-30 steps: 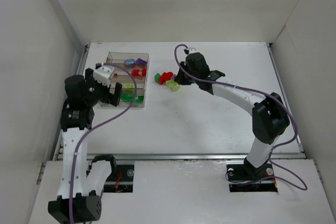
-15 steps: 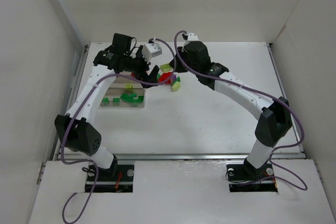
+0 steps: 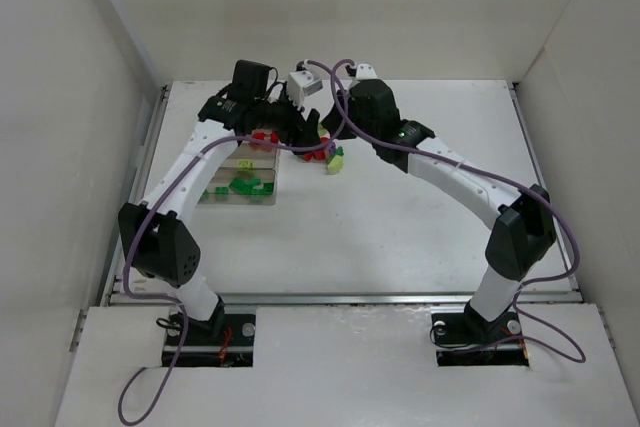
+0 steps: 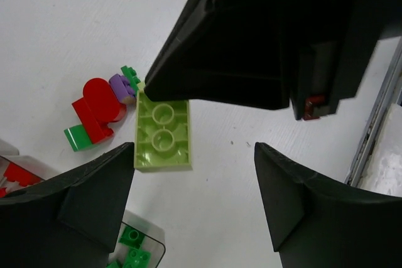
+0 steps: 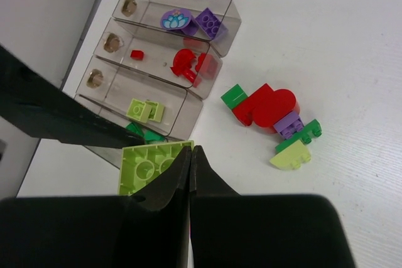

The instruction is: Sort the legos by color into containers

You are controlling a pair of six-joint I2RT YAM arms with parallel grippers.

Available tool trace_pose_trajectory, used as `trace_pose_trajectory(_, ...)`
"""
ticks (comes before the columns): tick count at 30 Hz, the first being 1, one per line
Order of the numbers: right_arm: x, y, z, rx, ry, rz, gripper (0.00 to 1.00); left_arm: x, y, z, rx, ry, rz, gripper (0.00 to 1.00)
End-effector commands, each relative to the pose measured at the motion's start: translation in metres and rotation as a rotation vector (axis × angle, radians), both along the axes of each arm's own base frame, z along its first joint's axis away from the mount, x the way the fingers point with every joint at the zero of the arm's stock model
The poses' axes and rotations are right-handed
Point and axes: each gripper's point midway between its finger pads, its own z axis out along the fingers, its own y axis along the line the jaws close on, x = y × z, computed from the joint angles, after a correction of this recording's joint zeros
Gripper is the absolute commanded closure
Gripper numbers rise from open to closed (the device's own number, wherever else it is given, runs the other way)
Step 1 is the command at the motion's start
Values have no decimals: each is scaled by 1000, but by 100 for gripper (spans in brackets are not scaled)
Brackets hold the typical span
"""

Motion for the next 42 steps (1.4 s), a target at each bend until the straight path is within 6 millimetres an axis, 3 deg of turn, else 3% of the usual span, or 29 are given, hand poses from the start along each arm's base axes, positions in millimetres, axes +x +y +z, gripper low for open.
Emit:
trace_pose_trajectory(1, -8, 8, 41, 78, -69, 30, 100, 9, -11, 2, -53, 4, 2, 28)
trace_pose_trajectory(7, -12, 7, 37, 75, -60, 40, 100, 16, -13, 0, -63, 1, 19, 23)
trace_pose_trajectory(9, -12, 7, 37, 83, -54, 37, 100, 17, -12, -1, -57, -2, 28, 28)
trace_pose_trajectory(11, -13, 9, 37, 85, -52, 46, 100, 17, -12, -1, -57, -2, 28, 37)
trace_pose_trajectory(12, -13, 9, 37, 85, -52, 46, 100, 17, -12, -1, -60, 7, 33, 49)
trace_pose_trajectory(15, -14, 10, 37, 88, -50, 54, 100, 18, -14, -2, -71, 20, 30, 72)
trace_pose_trajectory(16, -15, 11, 37, 90, -48, 63, 100, 16, -15, -1, -81, 33, 29, 85)
trace_pose_trajectory(19, -17, 13, 37, 93, -45, 76, 100, 12, -14, -5, -80, 51, 34, 100)
trace_pose_trajectory(20, -18, 16, 32, 91, -33, 93, 100, 11, -14, -1, -84, 41, 33, 100)
trace_pose_trajectory(21, -17, 20, 29, 91, -26, 105, 92, 8, -13, -12, -73, 66, 35, 100)
trace_pose_trajectory(22, -15, 21, 25, 86, -19, 105, 72, 8, -8, -13, -57, 59, 57, 100)
trace_pose_trajectory(23, -15, 24, 25, 90, -17, 118, 36, 11, 0, -24, -33, 64, 95, 100)
trace_pose_trajectory(26, -13, 25, 21, 106, 7, 98, 12, 18, 25, -32, 0, 48, 181, 100)
trace_pose_trajectory(27, -9, 20, 21, 112, 10, 75, 8, 20, 45, -45, 25, 67, 238, 100)
trace_pose_trajectory(33, 6, 3, 7, 115, 46, 28, 7, 50, 140, -86, 159, 70, 576, 100)
trace_pose_trajectory(36, 17, 0, -8, 100, 71, 31, 7, 49, 189, -102, 200, 94, 723, 100)
trace_pose_trajectory(39, 30, -1, -23, 93, 95, 28, 7, 50, 225, -112, 221, 103, 822, 100)
trace_pose_trajectory(41, 33, 3, -28, 92, 105, 39, 7, 51, 238, -115, 236, 89, 843, 94)
trace_pose_trajectory(42, 36, 7, -31, 93, 110, 49, 7, 50, 243, -126, 253, 113, 858, 83)
